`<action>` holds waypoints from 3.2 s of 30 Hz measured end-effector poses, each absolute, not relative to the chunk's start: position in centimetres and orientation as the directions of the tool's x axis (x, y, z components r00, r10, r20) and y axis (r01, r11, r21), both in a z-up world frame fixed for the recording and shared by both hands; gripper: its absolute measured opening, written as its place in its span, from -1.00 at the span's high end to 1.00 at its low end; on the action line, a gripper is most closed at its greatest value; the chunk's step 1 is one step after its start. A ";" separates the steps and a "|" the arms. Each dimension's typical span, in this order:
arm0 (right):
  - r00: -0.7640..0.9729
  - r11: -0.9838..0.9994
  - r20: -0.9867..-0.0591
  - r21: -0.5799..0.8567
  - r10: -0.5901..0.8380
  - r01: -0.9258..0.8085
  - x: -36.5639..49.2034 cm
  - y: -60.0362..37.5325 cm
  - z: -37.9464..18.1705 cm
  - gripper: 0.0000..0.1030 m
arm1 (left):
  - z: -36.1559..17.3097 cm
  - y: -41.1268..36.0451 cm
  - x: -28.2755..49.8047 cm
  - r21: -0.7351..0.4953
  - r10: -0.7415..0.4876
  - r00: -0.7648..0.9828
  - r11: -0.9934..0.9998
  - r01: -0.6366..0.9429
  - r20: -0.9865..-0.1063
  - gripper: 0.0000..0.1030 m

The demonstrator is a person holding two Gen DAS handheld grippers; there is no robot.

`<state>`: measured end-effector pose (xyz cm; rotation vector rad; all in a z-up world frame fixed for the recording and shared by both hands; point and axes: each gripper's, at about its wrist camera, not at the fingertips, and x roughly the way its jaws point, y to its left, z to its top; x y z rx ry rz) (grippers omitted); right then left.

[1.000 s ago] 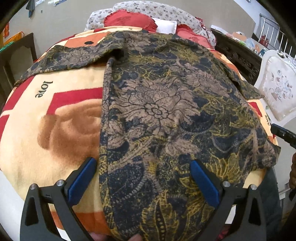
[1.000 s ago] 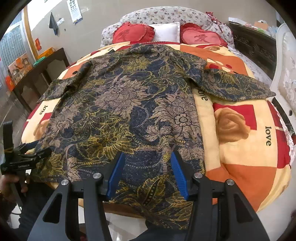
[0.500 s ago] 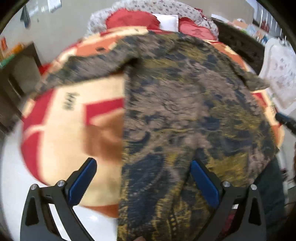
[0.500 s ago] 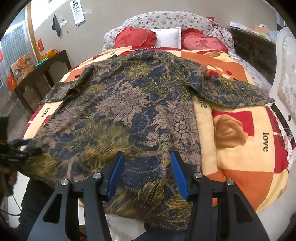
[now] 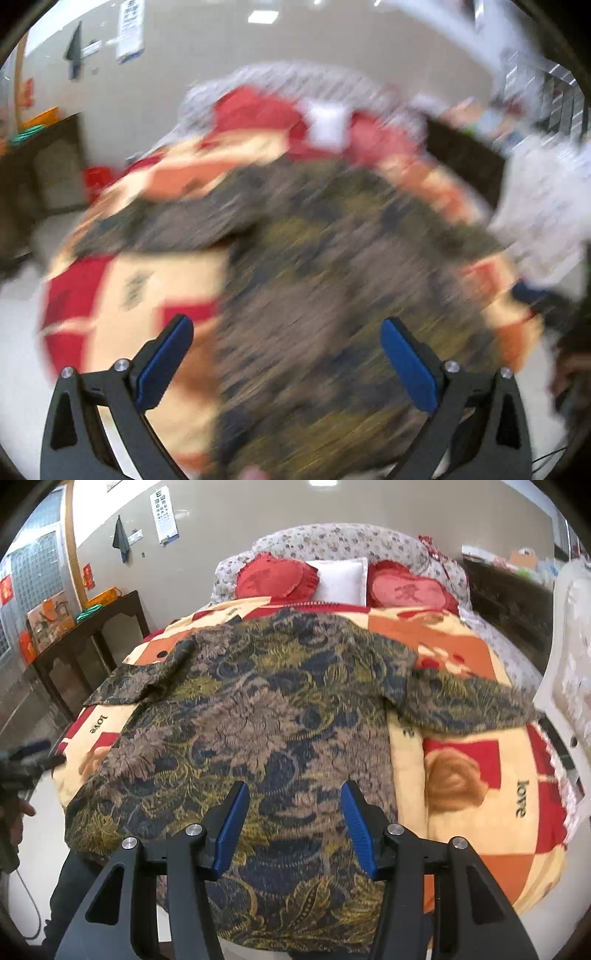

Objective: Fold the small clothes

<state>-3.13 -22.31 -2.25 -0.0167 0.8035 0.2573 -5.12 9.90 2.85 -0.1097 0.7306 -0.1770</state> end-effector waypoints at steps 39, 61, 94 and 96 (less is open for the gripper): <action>0.698 0.997 -0.713 0.061 0.069 -0.036 3.4 -20.2 -2.3 -0.04 | -0.7 1.1 4.4 0.063 0.064 0.655 0.998 -0.026 -0.753 -0.99; 0.674 0.998 -0.736 0.065 0.065 -0.026 4.1 -19.8 -2.7 -0.04 | -2.6 1.9 5.3 0.007 0.029 0.609 0.999 -0.038 -0.793 -0.99; 0.678 0.996 -0.731 0.035 0.078 -0.077 3.0 -17.4 -1.7 -0.04 | -1.9 3.0 4.3 -0.050 0.000 0.633 0.997 -0.061 -0.775 -0.99; 0.677 0.996 -0.732 0.036 0.080 -0.079 3.0 -17.3 -1.7 -0.04 | -2.0 3.1 4.3 -0.047 0.007 0.634 0.997 -0.069 -0.773 -0.99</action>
